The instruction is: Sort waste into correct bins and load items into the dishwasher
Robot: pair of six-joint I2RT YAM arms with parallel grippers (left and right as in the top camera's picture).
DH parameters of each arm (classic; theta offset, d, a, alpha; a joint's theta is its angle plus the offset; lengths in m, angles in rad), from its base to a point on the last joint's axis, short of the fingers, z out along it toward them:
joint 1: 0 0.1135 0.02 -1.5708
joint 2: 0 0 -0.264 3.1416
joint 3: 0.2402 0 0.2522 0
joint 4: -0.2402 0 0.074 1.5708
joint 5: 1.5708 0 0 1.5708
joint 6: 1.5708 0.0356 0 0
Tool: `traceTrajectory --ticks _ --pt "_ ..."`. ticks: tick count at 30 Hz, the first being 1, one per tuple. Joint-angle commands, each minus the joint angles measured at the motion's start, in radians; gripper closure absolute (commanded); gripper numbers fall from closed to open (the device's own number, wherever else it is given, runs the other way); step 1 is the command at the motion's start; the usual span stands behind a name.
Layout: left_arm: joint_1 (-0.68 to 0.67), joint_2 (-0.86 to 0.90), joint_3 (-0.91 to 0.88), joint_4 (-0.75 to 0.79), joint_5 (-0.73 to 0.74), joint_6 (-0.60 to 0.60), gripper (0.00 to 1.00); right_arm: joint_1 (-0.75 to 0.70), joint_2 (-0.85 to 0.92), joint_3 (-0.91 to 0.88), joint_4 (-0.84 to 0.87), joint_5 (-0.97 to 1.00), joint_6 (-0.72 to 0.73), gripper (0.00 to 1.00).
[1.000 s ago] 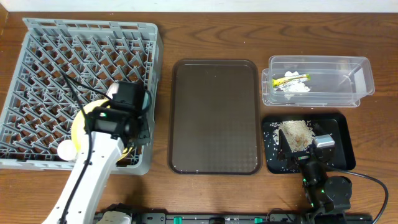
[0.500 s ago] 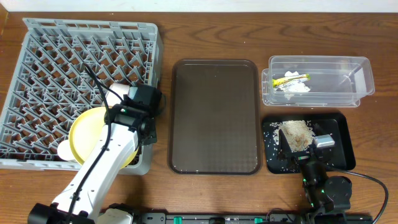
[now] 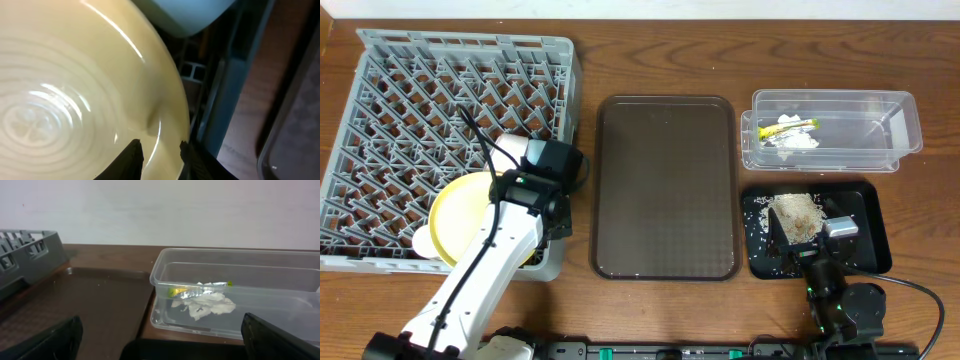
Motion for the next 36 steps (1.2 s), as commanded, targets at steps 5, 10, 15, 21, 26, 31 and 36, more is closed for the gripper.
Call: traceTrajectory --ticks 5,10,15,21,26,31,36 --pt "-0.002 -0.065 0.011 -0.019 0.002 -0.02 0.69 -0.007 -0.002 -0.001 -0.004 0.002 -0.005 0.01" --pt "-0.002 -0.126 0.037 -0.026 0.002 -0.006 0.66 -0.007 -0.002 -0.001 -0.004 0.002 -0.005 0.01" --pt "-0.002 -0.134 0.037 -0.059 0.002 -0.004 0.66 -0.007 -0.002 -0.001 -0.004 0.003 -0.005 0.01" --pt "-0.002 -0.135 0.036 -0.064 0.065 0.013 0.67 -0.007 -0.002 -0.001 -0.004 0.002 -0.005 0.01" --pt "-0.002 -0.135 0.036 -0.066 0.093 0.027 0.67 -0.007 -0.002 -0.001 -0.004 0.002 -0.005 0.01" --pt "-0.002 -0.134 0.035 -0.079 0.093 0.068 0.67 -0.007 -0.002 -0.001 -0.004 0.002 -0.005 0.01" --pt "-0.002 -0.129 0.013 -0.088 0.088 0.07 0.66 -0.007 -0.002 -0.001 -0.004 0.002 -0.005 0.01"
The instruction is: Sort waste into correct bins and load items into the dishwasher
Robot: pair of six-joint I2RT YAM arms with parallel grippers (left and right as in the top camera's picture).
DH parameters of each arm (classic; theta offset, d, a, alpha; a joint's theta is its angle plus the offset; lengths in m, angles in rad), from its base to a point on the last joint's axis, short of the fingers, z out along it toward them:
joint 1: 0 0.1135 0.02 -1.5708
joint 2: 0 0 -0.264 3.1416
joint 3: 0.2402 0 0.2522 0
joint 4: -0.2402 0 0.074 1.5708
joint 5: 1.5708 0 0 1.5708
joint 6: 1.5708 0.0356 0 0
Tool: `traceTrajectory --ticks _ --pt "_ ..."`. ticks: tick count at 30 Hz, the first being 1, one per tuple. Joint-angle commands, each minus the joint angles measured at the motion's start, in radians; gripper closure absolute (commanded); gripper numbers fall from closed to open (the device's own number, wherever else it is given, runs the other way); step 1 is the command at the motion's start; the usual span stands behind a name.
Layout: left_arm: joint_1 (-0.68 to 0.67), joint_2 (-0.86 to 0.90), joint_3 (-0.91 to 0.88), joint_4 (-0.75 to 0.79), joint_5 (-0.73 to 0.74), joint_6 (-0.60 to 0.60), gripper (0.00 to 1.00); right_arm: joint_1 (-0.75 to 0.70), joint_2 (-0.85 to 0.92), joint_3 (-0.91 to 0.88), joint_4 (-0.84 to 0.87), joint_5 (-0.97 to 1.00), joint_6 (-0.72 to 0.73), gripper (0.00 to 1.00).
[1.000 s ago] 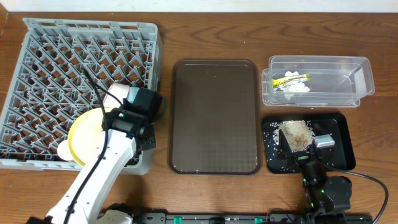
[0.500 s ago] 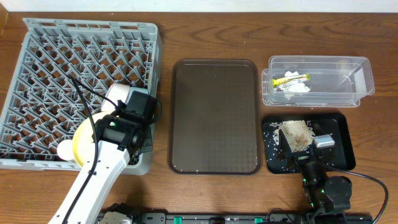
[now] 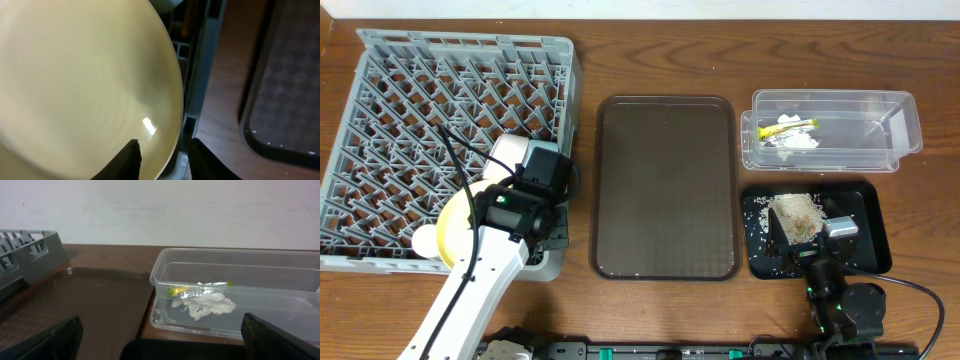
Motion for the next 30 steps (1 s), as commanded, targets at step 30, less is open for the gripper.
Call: traceTrajectory --ticks 30 --pt "-0.002 0.173 0.099 -0.004 -0.043 0.074 0.92 -0.007 -0.002 -0.001 -0.004 0.003 -0.005 0.01"
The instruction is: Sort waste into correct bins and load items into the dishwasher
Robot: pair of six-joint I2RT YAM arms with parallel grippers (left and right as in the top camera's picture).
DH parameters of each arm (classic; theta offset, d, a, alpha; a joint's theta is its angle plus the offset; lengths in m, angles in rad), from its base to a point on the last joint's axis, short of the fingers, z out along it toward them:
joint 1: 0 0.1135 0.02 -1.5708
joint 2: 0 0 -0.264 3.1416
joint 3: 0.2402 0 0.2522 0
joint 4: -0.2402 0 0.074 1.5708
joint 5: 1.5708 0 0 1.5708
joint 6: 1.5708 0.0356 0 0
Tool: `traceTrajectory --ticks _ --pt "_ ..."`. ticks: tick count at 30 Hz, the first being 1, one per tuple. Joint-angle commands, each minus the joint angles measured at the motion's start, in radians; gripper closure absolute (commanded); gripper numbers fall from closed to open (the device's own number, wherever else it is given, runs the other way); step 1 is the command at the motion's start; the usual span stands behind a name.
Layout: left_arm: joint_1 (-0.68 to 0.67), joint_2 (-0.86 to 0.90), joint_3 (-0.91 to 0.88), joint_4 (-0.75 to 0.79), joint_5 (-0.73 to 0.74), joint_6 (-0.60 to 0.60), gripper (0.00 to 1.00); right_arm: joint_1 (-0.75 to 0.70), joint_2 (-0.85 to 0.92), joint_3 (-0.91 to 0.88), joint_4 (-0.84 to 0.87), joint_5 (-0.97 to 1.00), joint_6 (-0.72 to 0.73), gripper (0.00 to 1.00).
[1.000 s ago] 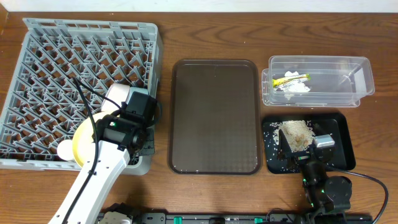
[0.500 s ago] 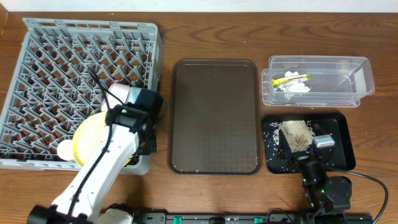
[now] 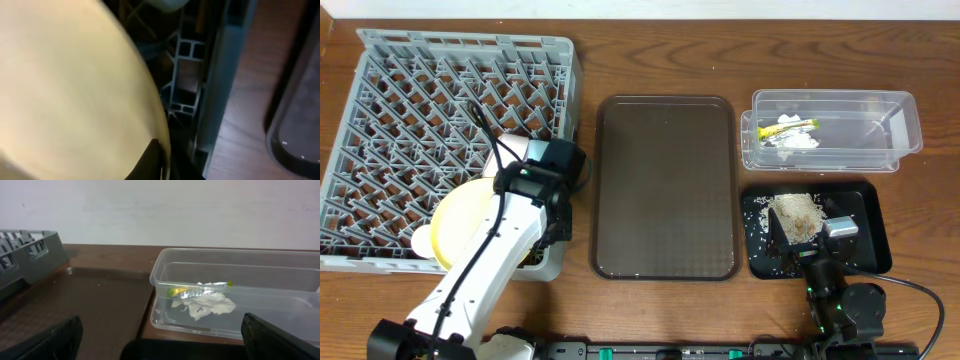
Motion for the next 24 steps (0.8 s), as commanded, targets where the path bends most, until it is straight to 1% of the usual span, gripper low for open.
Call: traceTrajectory --ticks 1,5,7,9,12,14,15,16,17,20,22,24 --pt "0.004 -0.01 0.074 -0.002 0.017 0.055 0.92 -0.007 -0.002 -0.001 -0.004 0.002 -0.005 0.01" --pt "0.005 -0.025 0.139 -0.002 0.031 0.121 0.92 -0.007 -0.002 -0.001 -0.004 0.002 -0.005 0.01" --pt "0.005 -0.03 0.167 0.003 0.083 0.178 0.92 -0.007 -0.002 -0.001 -0.004 0.002 -0.005 0.01" --pt "0.005 -0.032 0.182 0.009 0.121 0.208 0.92 -0.007 -0.002 -0.001 -0.004 0.002 -0.005 0.01" --pt "0.021 -0.032 0.193 0.018 0.122 0.219 0.93 -0.007 -0.002 -0.001 -0.004 0.002 -0.005 0.01" --pt "0.032 -0.032 0.193 0.018 0.153 0.219 0.92 -0.007 -0.002 -0.001 -0.004 0.002 -0.005 0.01" --pt "0.033 -0.033 0.193 0.01 0.183 0.215 0.92 -0.007 -0.002 -0.001 -0.004 0.003 -0.005 0.01" --pt "0.033 -0.033 0.193 -0.005 0.206 0.193 0.83 -0.007 -0.002 -0.001 -0.004 0.002 -0.005 0.01" --pt "0.032 -0.033 0.193 -0.028 0.207 0.147 0.78 -0.007 -0.002 -0.001 -0.004 0.003 -0.005 0.01" --pt "0.026 -0.032 0.19 -0.101 0.18 0.039 0.75 -0.007 -0.002 -0.001 -0.004 0.003 -0.005 0.01" --pt "0.02 -0.032 0.179 -0.131 0.137 0.008 0.7 -0.007 -0.002 -0.001 -0.004 0.002 -0.005 0.01" --pt "0.01 -0.032 0.152 -0.133 0.101 0.005 0.66 -0.007 -0.002 -0.001 -0.004 0.002 -0.005 0.01"
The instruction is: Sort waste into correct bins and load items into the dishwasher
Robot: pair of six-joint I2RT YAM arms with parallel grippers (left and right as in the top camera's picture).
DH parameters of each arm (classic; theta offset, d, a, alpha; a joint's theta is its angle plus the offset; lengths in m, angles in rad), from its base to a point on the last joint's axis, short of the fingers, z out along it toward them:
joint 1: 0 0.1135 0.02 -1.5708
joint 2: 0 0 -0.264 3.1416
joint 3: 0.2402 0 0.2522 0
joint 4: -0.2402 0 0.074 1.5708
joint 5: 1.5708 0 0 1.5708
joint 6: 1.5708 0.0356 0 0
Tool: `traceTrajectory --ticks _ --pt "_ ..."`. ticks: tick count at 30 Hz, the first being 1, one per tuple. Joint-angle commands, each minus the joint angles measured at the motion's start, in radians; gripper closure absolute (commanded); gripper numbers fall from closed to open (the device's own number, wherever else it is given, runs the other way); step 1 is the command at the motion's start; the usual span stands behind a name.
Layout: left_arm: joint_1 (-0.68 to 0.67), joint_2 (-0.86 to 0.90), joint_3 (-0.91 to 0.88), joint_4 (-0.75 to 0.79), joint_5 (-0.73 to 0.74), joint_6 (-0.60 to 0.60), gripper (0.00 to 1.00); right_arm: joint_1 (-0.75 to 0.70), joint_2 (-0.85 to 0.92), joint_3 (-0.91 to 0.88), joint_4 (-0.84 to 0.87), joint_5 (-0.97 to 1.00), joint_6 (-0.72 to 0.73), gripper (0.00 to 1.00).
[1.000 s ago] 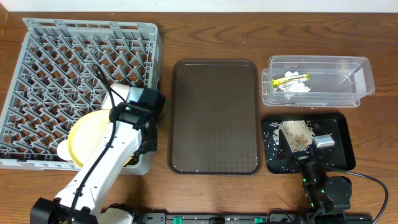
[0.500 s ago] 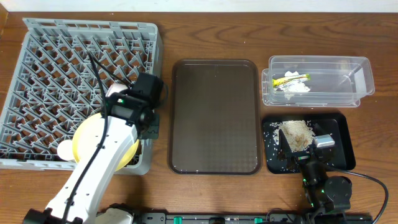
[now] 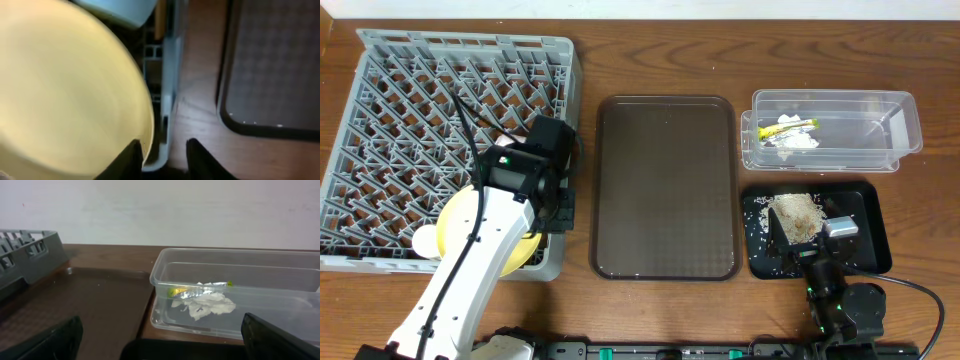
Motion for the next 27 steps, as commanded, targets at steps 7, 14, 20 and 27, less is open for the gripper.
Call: traceTrajectory --ticks 7,14,20,27 --pt "-0.02 -0.005 -0.136 0.038 -0.131 -0.088 0.64 -0.007 -0.002 -0.001 -0.004 0.003 -0.005 0.01" --pt "-0.02 -0.005 -0.168 0.073 -0.215 -0.149 0.64 -0.007 -0.002 -0.001 -0.004 0.002 -0.005 0.01" --pt "-0.024 0.009 -0.213 0.107 -0.208 -0.153 0.64 -0.007 -0.002 -0.001 -0.004 0.002 -0.005 0.01" --pt "-0.047 0.062 -0.235 0.142 -0.23 -0.16 0.68 -0.007 -0.002 -0.001 -0.004 0.002 -0.005 0.01"
